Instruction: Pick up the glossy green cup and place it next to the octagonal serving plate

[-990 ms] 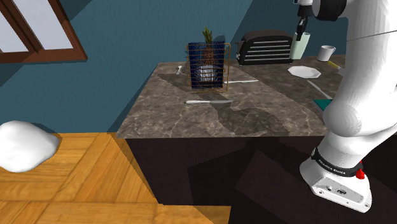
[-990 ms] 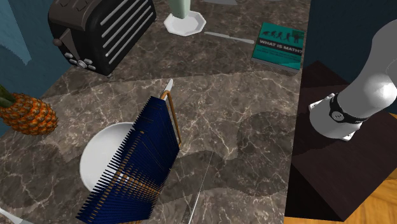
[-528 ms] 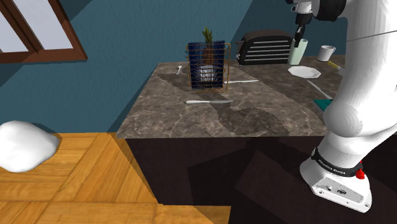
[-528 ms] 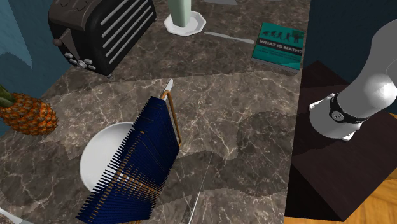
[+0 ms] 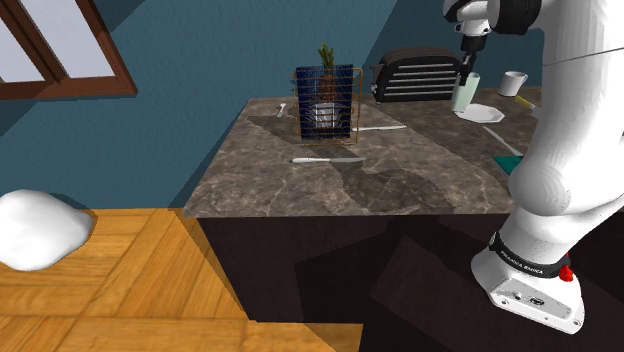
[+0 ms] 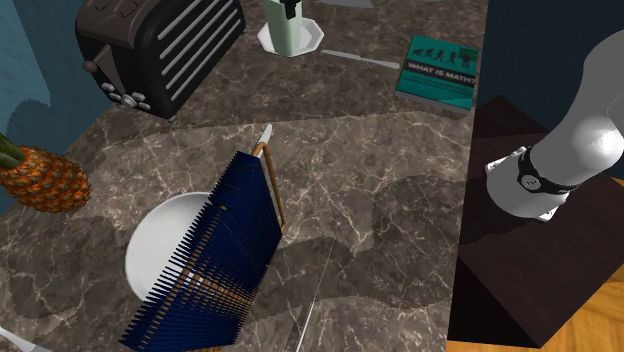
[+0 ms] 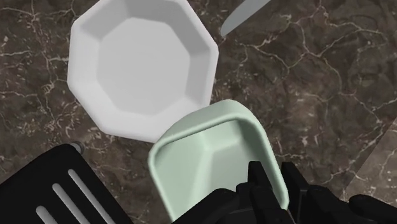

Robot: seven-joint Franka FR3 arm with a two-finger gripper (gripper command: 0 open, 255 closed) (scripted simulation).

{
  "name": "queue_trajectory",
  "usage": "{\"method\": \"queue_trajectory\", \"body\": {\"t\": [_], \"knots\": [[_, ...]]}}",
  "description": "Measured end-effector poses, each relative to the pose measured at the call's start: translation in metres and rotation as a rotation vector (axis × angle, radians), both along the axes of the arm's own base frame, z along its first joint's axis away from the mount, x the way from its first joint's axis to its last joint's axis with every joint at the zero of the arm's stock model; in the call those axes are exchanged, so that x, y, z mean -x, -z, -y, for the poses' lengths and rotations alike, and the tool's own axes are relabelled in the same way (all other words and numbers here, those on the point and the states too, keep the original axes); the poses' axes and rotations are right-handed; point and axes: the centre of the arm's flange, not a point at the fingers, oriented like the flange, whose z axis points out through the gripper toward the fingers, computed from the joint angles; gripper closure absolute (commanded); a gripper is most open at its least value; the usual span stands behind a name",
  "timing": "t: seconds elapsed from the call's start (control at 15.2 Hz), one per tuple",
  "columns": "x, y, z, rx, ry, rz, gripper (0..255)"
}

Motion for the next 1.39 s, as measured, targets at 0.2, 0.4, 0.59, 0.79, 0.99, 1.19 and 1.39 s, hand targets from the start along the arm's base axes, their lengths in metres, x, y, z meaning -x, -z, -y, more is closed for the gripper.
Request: {"method": "queue_trajectory", "body": {"t": [0.2, 0.4, 0.59, 0.79, 0.99, 1.19, 1.39], "knots": [[-0.001, 0.015, -0.001, 0.000, 0.000, 0.000, 255], [-0.001, 0.030, -0.001, 0.000, 0.000, 0.000, 255], [-0.001, 0.034, -0.001, 0.000, -0.001, 0.001, 255], [-0.001, 0.035, -0.001, 0.000, -0.001, 0.001, 255], [-0.001, 0.035, -0.001, 0.001, 0.000, 0.001, 0], [-0.001, 0.035, -0.001, 0.001, 0.000, 0.000, 0], [-0.001, 0.030, 0.000, 0.001, 0.000, 0.000, 0]]}}
